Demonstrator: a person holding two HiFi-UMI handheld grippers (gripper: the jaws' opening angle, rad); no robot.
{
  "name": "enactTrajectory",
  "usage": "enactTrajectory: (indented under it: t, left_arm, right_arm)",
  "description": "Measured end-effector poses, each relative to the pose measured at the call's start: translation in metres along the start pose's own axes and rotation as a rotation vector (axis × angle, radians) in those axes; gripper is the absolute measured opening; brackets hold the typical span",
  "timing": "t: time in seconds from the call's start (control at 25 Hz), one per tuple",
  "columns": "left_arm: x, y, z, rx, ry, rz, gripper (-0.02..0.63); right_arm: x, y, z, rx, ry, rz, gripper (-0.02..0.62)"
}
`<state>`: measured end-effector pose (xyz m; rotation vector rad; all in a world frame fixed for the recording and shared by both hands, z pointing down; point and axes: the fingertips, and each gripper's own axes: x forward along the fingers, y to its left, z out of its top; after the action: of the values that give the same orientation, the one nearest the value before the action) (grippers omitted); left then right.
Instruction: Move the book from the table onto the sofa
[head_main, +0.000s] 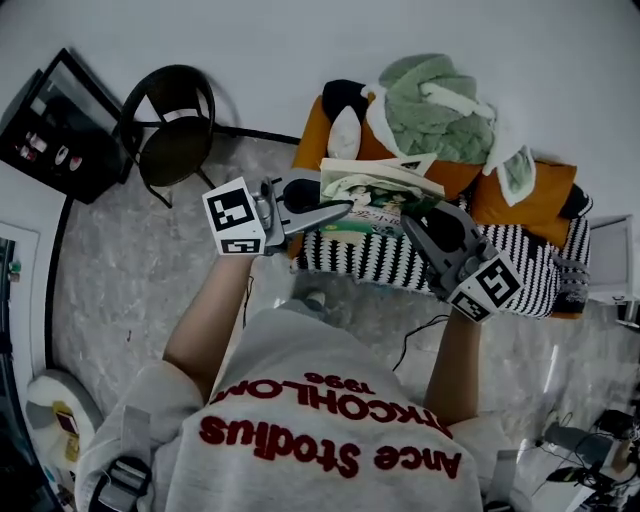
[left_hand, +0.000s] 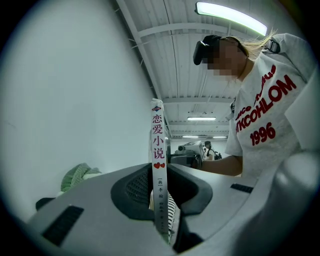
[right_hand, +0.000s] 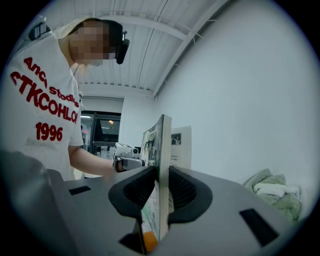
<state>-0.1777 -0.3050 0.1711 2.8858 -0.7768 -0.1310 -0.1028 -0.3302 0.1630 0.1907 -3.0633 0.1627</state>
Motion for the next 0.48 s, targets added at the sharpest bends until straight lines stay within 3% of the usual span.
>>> enactTrajectory:
  t: [0.48]
  left_arm:
    - [-0.002,0.091,-0.028,-0.081,0.013,-0.015,0.074]
  right_arm:
    - [0.054,-0.07,-0.033,0.049,0.06,-0.034,0.095]
